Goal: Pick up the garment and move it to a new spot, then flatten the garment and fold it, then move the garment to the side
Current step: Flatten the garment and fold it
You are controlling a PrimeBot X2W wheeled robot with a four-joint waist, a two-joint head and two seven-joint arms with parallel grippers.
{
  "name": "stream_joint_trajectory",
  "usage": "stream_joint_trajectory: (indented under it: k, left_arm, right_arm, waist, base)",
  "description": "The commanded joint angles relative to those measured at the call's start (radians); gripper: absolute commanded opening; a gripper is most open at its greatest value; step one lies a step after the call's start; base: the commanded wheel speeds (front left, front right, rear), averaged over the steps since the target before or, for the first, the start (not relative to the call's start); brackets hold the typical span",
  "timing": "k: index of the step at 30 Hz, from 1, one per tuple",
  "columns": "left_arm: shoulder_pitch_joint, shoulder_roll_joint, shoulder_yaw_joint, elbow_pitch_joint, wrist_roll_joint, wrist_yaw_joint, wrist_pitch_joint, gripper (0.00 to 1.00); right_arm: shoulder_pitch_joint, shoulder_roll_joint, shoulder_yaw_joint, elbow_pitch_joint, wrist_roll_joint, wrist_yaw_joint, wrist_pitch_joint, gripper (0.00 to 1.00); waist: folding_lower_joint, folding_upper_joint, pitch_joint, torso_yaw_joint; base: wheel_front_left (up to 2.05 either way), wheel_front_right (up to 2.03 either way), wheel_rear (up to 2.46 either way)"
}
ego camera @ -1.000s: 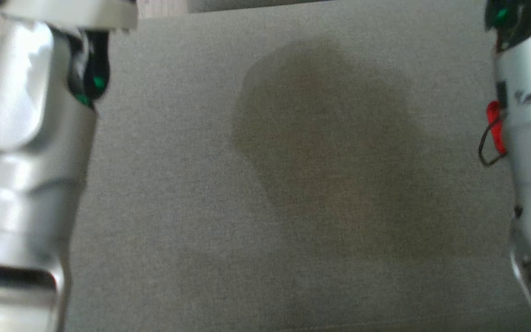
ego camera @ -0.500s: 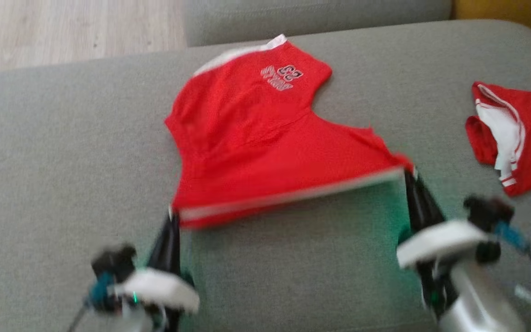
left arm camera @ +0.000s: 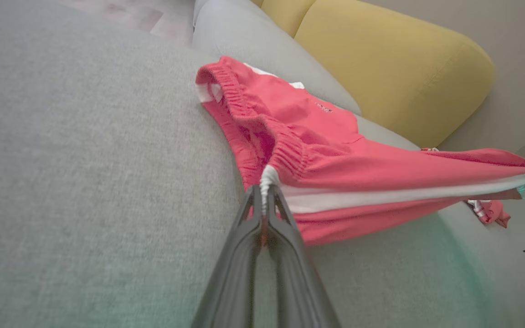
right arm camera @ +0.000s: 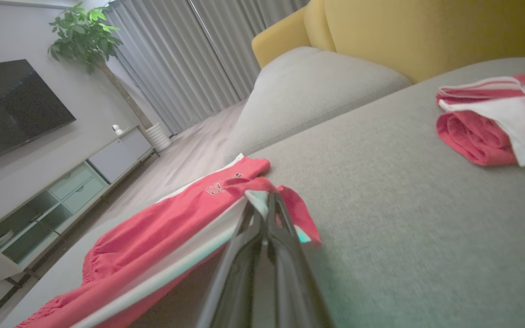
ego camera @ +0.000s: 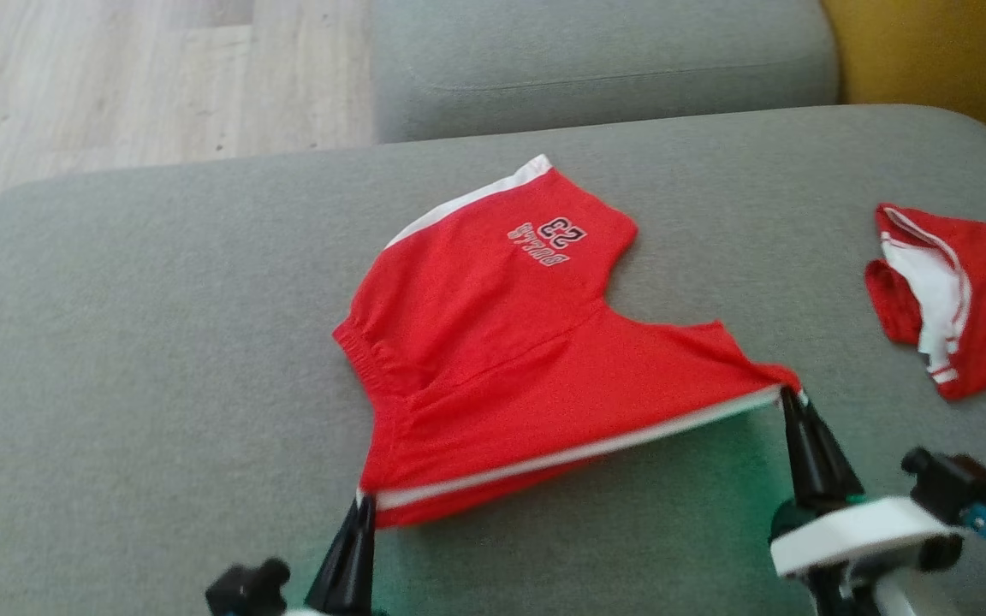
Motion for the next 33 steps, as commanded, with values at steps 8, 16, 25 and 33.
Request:
stream_joint_trajectory:
  k: [8,16,25,33]
  left_arm:
    - [-0.278,0.009,0.006,-0.085,-0.052,0.003,-0.010,0.00]
    - [-0.505,0.009,-0.056,-0.022,-0.094,0.003,-0.010,0.00]
    - [-0.663,0.009,-0.106,0.058,-0.180,0.003,-0.010,0.00]
    - [-0.747,0.009,-0.168,0.100,-0.242,0.003,-0.010,0.66]
  right_arm:
    - [-0.318,-0.008,0.002,0.031,-0.047,0.003,0.047,0.00]
    - [-0.632,-0.010,-0.024,0.229,-0.135,0.003,0.104,0.00]
    - [-0.910,0.016,-0.039,0.517,-0.264,0.003,0.088,0.00]
    - [-1.055,0.048,-0.077,0.719,-0.372,0.003,0.030,1.00]
  waist:
    - [0.0001,-0.0001,0.124,0.103]
    - [0.0001,-0.0001,0.248,0.197]
    - [0.0001,-0.0001,0.351,0.252]
    - [0.0001,-0.0001,0.408,0.260]
  base:
    - [0.00,0.00,0.00]
    - [0.00,0.00,0.00]
    - [0.00,0.00,0.00]
    - [0.00,0.00,0.00]
